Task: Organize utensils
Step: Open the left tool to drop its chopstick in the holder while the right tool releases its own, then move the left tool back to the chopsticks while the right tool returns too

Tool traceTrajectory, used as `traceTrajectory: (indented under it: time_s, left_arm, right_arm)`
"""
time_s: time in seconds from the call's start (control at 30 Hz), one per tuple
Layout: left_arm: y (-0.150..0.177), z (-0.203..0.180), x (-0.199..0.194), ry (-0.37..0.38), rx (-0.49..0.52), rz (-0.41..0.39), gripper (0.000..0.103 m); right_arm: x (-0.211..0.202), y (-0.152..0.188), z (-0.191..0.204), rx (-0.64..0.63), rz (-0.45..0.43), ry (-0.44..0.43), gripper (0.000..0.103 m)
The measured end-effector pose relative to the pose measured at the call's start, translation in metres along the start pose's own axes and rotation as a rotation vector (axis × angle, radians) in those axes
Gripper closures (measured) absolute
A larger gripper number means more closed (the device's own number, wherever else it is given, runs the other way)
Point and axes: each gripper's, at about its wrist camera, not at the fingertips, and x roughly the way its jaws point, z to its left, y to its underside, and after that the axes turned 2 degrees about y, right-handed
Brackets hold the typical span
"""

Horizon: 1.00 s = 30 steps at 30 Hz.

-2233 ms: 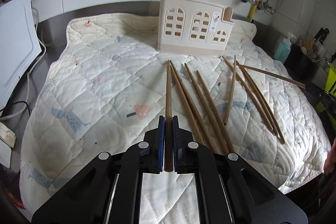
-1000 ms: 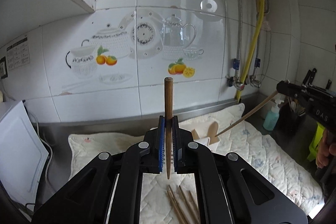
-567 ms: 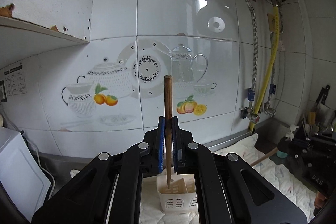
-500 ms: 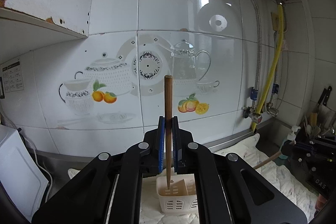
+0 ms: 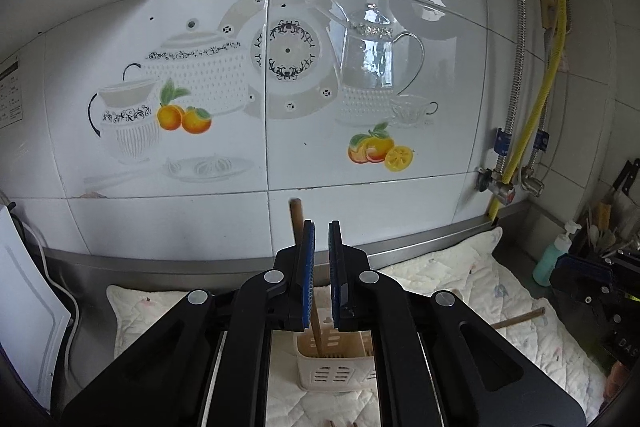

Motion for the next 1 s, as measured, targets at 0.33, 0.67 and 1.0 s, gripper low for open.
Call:
traceTrajectory:
  time_s: [0.33, 0.67, 1.0]
  left_arm:
    - [0.016, 0.0, -0.045, 0.003, 0.017, -0.006, 0.083]
    - [0.083, 0.006, -0.093, -0.011, -0.017, 0.068, 0.08]
    - [0.182, -0.004, -0.116, -0.013, -0.027, 0.24, 0.08]
  right_arm:
    - [-0.048, 0.018, 0.004, -0.004, -0.059, 0.018, 0.075]
    - [-0.088, 0.084, 0.004, 0.041, -0.032, 0.028, 0.075]
    - [-0.106, 0.155, 0.007, 0.074, 0.024, 0.076, 0.072]
